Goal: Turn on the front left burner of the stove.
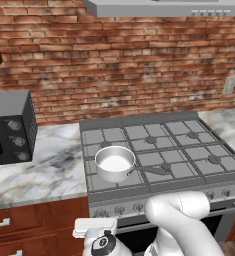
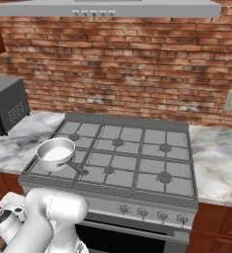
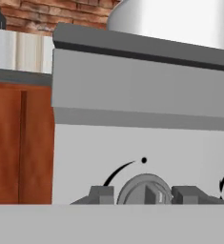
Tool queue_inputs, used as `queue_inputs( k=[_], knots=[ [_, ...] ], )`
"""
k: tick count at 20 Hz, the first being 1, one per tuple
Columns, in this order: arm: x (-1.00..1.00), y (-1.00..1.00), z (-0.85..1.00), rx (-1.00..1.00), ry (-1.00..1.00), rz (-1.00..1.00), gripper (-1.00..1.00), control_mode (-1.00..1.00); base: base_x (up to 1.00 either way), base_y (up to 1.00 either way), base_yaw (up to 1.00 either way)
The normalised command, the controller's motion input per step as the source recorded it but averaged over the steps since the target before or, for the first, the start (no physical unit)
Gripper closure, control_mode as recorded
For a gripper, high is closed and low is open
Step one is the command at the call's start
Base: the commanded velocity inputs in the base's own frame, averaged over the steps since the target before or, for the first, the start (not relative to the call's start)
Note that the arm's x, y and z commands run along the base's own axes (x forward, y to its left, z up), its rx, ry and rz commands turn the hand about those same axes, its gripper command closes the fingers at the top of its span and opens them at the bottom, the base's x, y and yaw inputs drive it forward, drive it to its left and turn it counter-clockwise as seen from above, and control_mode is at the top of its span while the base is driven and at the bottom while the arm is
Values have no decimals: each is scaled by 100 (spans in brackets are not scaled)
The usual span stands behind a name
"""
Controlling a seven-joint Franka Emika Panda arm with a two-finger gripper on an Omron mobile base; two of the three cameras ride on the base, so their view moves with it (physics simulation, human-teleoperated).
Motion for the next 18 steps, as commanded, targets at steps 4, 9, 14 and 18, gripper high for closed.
queue_inputs(
  k=[4,9,14,18],
  knots=[
    [28,0,-28,1,0,0,100,-100,0,0,0],
    [20,0,-14,0,4,0,100,-100,0,0,0],
    [3,0,-2,0,3,0,100,-100,0,0,0],
    [0,0,0,0,4,0,100,-100,0,0,0]
  ],
)
